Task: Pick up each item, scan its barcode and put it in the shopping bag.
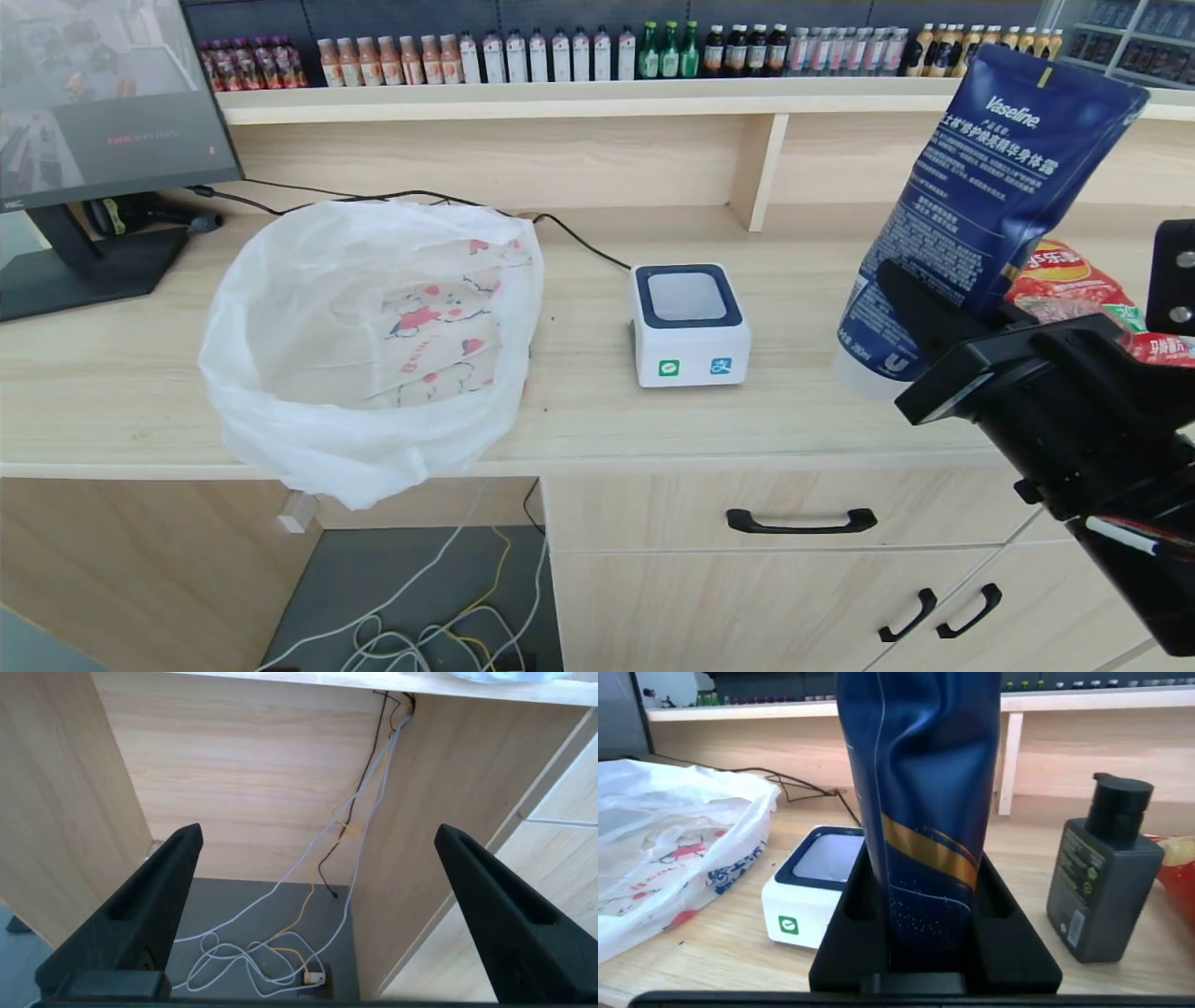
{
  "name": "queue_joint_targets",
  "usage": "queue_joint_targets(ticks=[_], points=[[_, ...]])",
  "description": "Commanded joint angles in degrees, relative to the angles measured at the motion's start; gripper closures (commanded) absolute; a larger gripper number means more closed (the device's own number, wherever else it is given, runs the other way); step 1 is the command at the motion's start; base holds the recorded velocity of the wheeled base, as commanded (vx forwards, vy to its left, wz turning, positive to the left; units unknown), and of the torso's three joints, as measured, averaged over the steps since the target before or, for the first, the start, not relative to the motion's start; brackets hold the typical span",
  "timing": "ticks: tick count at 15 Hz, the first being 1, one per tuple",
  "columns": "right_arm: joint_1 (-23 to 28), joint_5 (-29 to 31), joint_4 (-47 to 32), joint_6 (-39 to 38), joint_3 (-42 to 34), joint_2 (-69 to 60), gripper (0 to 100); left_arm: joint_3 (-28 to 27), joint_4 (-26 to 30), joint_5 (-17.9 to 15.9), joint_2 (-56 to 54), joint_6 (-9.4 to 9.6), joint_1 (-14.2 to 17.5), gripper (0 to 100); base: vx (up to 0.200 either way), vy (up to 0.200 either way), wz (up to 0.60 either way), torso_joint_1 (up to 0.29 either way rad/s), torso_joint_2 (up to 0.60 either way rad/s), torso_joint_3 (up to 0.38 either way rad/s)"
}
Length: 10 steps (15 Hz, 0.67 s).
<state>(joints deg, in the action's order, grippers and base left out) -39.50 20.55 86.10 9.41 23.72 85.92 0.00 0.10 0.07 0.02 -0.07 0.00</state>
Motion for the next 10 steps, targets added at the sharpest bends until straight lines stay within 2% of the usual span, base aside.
queue_joint_targets(ticks=[1, 3, 10], points=[[-0.2, -0.1, 0.0, 0.1, 0.0, 0.1, 100, 0.0, 0.0, 0.0, 0.0, -0.01, 0.0, 0, 0.000, 0.200, 0.00, -0.007, 0.01, 0.002], [-0.3, -2.1, 0.1, 0.3, -0.1, 0.1, 100, 0.0, -0.1, 0.0, 0.0, -0.01, 0.0, 0, 0.000, 0.200, 0.00, 0.002, 0.00, 0.000], [-0.1, -2.1, 0.0, 0.4, 0.1, 0.0, 100, 0.0, 0.0, 0.0, 0.0, 0.07, -0.1, 0, 0.000, 0.000, 0.00, 0.000, 0.00, 0.000]])
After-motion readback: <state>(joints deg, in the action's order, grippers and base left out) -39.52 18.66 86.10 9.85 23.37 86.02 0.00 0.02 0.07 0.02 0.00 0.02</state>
